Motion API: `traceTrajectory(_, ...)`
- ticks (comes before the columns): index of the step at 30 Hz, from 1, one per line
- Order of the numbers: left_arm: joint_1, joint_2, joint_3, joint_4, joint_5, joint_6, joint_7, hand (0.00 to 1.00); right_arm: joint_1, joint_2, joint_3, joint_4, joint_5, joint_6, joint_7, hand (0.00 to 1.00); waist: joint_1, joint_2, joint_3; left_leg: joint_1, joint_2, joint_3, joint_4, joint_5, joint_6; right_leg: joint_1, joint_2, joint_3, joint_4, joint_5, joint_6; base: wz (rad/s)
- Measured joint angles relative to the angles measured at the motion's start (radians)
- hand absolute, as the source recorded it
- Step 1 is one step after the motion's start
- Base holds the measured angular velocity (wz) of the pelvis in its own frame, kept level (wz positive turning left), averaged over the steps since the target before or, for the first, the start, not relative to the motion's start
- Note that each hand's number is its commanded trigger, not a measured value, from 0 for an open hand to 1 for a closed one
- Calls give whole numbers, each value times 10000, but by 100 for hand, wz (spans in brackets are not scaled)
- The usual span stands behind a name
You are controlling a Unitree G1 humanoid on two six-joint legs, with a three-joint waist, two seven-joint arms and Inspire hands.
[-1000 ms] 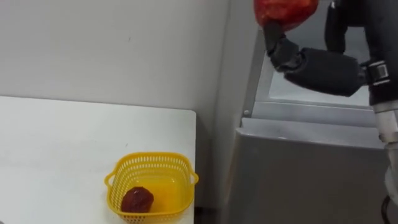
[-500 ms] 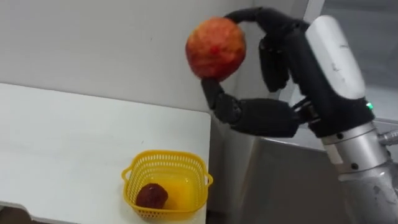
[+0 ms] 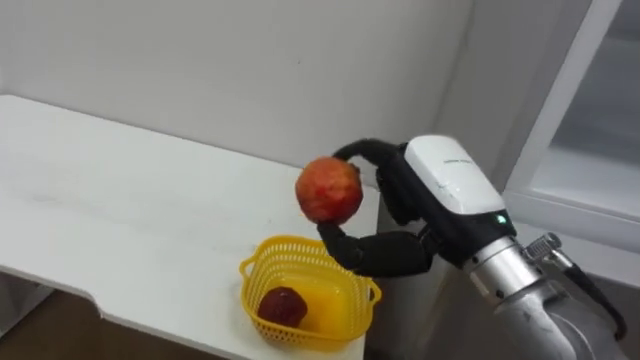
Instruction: Retrieve from the upper fridge
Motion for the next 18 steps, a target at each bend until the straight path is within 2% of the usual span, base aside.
traceTrajectory(3, -31, -35, -4, -34, 1, 54, 2, 0, -7, 1, 158, 461, -214, 70, 27, 100, 154, 47, 31, -179, 5, -33, 68, 1, -2, -129, 7, -23, 2, 0, 0, 4)
traceTrajectory(8, -128, -18, -6, -59, -6, 62, 18, 0, -19, 2, 611, 1148, -228, 160, 100, 100, 388, 34, 22, -346, 7, -38, 70, 4, -4, -279, 9, -26, 4, 1, -1, 1)
traceTrajectory(10, -206, -19, -5, -43, -9, 63, 16, 0, -24, 23, 681, 1317, -325, 200, 187, 100, 441, -11, -10, -424, 3, -84, 78, 8, -4, -308, -12, -167, 6, 0, -1, 10)
traceTrajectory(11, -213, -20, 1, -45, -7, 65, 15, 0, -111, 108, 688, 1606, -551, 174, 205, 100, 454, 17, 9, -432, 4, -82, 86, 10, -5, -326, -13, -172, -3, 0, -1, 5)
traceTrajectory(14, -239, -17, 4, -47, -7, 67, 6, 0, -230, 279, 709, 2009, -644, 317, 220, 100, 598, 6, 2, -449, 1, -80, 138, 14, -3, -360, -26, -267, -7, 0, -1, 0)
traceTrajectory(18, -205, 12, 0, -165, -7, 67, -22, 0, -233, 278, 710, 2159, -732, 318, 215, 100, 635, 15, 21, -533, 0, -196, 141, 13, -4, -355, -40, -513, -6, 0, 0, 8)
